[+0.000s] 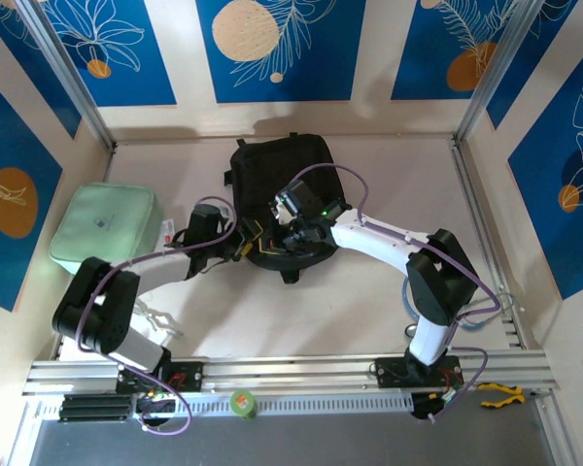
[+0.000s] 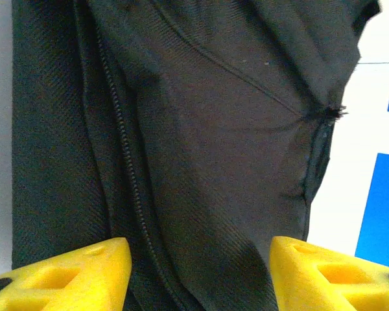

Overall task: Pack the student bag
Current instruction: Zip the student bag at the top-center of the table.

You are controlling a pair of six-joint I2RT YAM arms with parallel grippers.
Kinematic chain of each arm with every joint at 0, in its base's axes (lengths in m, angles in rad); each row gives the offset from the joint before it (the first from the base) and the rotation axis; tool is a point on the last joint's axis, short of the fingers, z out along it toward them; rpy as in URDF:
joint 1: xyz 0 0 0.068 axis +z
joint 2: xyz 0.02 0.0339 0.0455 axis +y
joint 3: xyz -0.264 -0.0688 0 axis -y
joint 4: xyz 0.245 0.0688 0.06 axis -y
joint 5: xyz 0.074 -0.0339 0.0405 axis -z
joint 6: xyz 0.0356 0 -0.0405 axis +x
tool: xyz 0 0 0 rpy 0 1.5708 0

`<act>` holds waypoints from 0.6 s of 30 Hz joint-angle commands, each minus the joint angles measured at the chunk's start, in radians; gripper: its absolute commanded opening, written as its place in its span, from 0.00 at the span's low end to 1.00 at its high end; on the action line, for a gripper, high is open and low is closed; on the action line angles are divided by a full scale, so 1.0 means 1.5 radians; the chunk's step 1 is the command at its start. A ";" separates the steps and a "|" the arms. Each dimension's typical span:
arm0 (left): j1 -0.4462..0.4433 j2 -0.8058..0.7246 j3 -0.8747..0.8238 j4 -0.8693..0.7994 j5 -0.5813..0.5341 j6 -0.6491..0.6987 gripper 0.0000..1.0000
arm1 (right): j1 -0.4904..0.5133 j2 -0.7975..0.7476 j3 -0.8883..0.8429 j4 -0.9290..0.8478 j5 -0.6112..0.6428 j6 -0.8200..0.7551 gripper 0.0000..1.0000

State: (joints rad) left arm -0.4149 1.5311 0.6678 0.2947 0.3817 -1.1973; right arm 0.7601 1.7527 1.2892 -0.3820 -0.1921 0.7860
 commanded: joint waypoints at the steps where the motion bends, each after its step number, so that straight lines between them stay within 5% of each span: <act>1: -0.008 0.026 -0.003 0.035 -0.005 -0.022 0.55 | 0.007 -0.010 -0.010 0.006 -0.025 0.000 0.00; 12: -0.006 0.052 0.011 0.005 -0.046 0.033 0.18 | 0.008 -0.047 -0.068 -0.031 0.029 0.002 0.00; 18: 0.001 0.066 0.010 -0.020 -0.067 0.066 0.09 | 0.004 -0.090 -0.117 -0.054 0.068 0.008 0.00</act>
State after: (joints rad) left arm -0.4202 1.6096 0.6685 0.3061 0.3386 -1.1431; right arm 0.7666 1.6733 1.1446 -0.4080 -0.1268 0.7898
